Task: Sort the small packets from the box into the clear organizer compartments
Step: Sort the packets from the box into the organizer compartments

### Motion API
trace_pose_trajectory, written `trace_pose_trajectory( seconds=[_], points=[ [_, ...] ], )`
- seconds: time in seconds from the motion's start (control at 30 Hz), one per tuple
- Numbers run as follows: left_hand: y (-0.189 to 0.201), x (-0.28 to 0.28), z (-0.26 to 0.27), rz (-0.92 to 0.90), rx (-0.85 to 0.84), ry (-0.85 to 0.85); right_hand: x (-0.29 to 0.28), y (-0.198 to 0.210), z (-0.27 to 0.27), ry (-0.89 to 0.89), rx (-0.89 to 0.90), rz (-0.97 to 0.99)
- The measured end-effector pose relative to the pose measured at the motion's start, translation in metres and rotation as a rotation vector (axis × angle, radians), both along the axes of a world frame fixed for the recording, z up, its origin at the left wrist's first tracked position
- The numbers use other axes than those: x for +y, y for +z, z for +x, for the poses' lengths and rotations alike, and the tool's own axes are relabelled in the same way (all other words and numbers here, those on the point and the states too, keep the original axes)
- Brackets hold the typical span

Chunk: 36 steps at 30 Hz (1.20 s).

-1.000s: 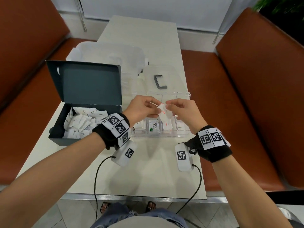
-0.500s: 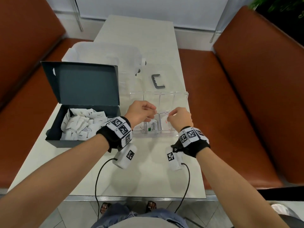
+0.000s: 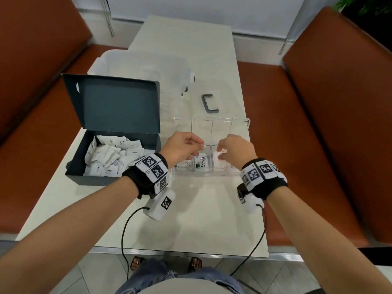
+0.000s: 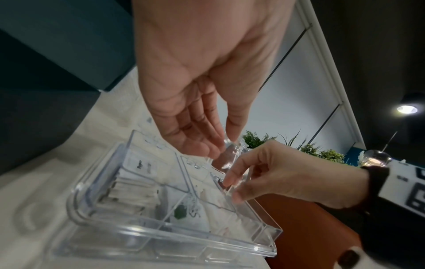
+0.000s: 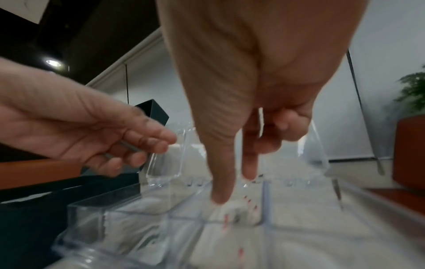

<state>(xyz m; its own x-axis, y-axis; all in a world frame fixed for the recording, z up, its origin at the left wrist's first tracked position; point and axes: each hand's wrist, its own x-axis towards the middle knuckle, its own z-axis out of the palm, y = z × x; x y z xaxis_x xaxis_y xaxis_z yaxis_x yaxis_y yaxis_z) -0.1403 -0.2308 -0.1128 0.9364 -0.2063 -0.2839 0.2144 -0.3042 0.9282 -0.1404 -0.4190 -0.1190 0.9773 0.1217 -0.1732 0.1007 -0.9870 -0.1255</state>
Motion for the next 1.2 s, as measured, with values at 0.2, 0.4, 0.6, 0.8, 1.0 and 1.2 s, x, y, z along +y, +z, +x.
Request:
trace_pose_trajectory(
  seconds=[0.2, 0.4, 0.6, 0.8, 1.0, 1.2],
  points=[
    [-0.002, 0.004, 0.0, 0.026, -0.024, 0.01, 0.0, -0.003, 0.006, 0.29, 0.068, -0.246],
    [-0.013, -0.008, -0.008, 0.204, -0.18, -0.131, -0.001, -0.014, 0.005, 0.331, -0.029, -0.256],
    [-0.024, -0.014, -0.017, 0.332, -0.235, -0.257, -0.007, -0.013, 0.0, 0.318, -0.029, -0.149],
    [-0.015, -0.012, -0.017, 0.316, -0.261, -0.174, -0.026, 0.024, -0.007, 0.174, -0.136, 0.168],
    [0.017, 0.001, -0.01, 0.308, -0.238, -0.227, -0.023, 0.073, -0.014, 0.051, -0.32, 0.559],
    [0.039, 0.056, -0.013, 0.306, -0.204, -0.205, 0.044, 0.075, -0.024, 0.123, -0.121, 0.822]
  ],
)
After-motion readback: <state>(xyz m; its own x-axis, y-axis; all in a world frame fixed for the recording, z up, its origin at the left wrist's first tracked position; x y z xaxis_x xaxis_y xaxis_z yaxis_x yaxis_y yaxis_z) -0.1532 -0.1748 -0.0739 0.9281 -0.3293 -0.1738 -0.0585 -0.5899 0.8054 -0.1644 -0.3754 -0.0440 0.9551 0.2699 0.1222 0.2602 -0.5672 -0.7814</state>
